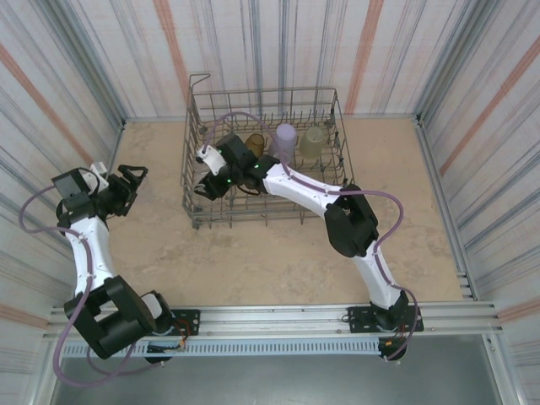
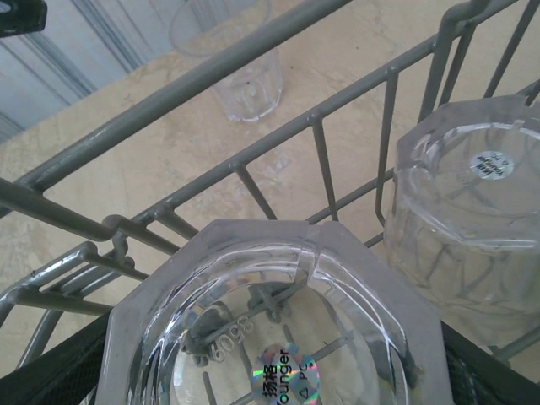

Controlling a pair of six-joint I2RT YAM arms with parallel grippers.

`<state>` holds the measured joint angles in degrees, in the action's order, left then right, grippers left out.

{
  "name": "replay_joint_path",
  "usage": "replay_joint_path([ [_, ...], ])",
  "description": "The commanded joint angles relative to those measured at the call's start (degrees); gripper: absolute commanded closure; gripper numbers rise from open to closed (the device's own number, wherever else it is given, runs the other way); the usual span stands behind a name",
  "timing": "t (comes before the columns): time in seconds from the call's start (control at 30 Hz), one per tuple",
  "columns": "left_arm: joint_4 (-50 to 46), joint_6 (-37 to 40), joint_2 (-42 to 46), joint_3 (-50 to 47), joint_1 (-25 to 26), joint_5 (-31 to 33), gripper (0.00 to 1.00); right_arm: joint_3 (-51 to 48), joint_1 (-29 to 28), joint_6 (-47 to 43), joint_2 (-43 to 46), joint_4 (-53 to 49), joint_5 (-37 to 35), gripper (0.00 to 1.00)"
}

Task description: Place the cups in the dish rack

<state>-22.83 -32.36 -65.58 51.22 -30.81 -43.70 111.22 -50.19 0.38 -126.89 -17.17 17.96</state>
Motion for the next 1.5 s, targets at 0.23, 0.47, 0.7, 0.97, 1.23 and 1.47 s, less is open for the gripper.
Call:
replay_joint_path([
  [0.23,0.94,-0.47,0.41,-0.91,-0.75,-1.65,0.01,3.31,-3.40,-7.52,-3.71,-2.37,-5.91,0.45],
  [0.47,1.12,-0.60,0.44,-1.10,-0.84,-1.91,0.01,4.79,-4.65,-9.20,-5.43,-4.86,-9.60,0.35],
  [0.7,1.21,-0.73,0.44,-1.17,-0.88,-1.96,0.01,4.88,-4.82,-8.73,-4.36,-4.20,-10.87,0.15],
  [0.97,1.47,-0.86,0.39,-1.25,-0.92,-2.26,0.01,4.89,-5.13,-8.74,-3.47,-3.63,-12.48,0.04],
  [1.23,1.56,-1.05,0.52,-1.43,-0.92,-2.35,0.01,3.98,-5.70,-8.65,-1.75,-1.85,-14.18,0.01],
  [1.47,1.74,-1.19,0.58,-1.56,-1.00,-2.51,0.01,3.30,-6.01,-7.52,0.06,1.90,-14.70,0.01],
])
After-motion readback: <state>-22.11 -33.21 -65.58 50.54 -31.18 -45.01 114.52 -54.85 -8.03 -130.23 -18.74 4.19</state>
